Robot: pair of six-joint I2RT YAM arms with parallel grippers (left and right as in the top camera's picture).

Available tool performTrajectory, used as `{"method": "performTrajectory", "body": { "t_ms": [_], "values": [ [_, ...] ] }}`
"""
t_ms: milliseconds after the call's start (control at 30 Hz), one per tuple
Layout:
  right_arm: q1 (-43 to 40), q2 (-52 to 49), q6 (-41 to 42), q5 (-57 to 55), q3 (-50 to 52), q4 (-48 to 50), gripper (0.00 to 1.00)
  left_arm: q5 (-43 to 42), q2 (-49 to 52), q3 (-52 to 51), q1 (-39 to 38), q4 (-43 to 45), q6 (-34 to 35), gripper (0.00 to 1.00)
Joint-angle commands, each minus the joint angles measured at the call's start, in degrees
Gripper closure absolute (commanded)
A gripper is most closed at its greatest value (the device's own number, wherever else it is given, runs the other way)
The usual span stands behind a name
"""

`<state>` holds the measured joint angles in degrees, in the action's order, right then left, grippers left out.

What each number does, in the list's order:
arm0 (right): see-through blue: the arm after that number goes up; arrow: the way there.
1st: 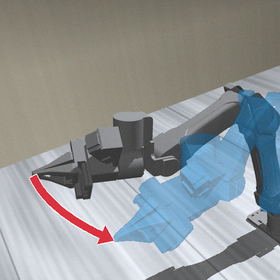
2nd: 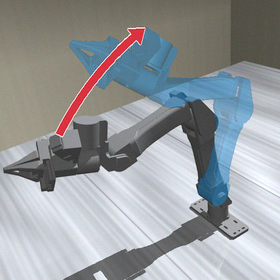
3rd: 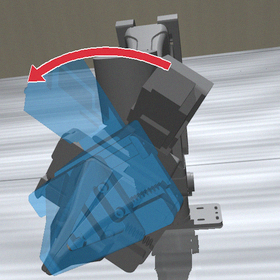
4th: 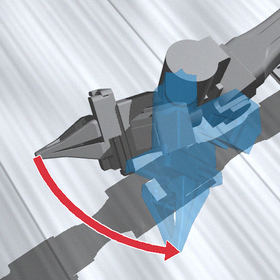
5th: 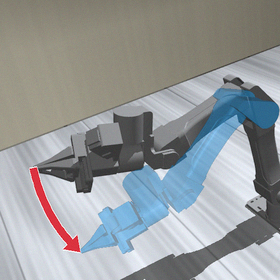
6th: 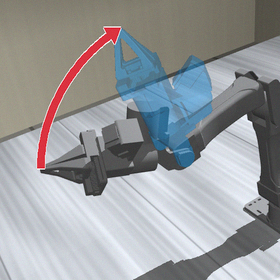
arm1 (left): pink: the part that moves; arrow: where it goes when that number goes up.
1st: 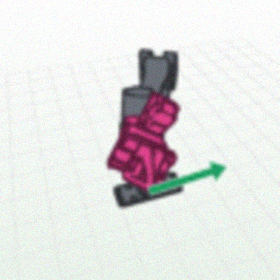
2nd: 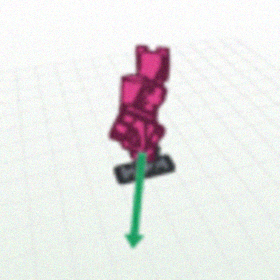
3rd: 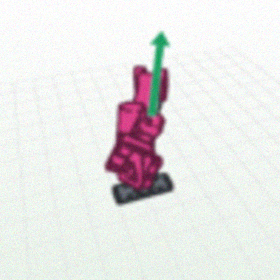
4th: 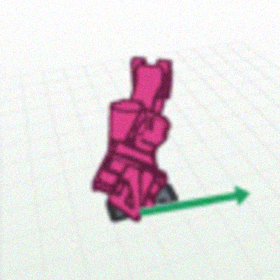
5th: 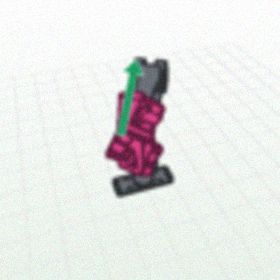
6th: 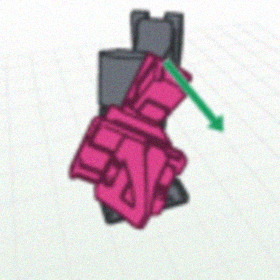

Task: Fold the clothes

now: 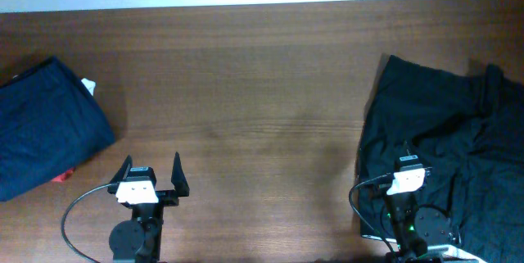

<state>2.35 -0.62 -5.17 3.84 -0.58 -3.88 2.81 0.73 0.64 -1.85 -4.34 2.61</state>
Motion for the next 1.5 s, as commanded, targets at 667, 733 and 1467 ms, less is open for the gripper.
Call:
{"method": "performTrajectory", "body": {
  "t_ms": [667,733,1467],
  "values": [
    [0.2,0.2,-0.4,-0.9,0.3,-0.2,0.01,-0.9,-0.2,-0.1,0.1,-0.3,-1.1,0.01],
    [0.2,0.2,-0.4,-0.9,0.3,-0.3,0.01,-0.9,-0.2,-0.1,0.1,-0.3,-1.1,0.01],
    [0.2,-7.1,6.1,-4.6,-11.1,-13.6,0.01,-3.0,3.0,5.0,0.1,-4.2,-1.0,0.01]
  ]
}}
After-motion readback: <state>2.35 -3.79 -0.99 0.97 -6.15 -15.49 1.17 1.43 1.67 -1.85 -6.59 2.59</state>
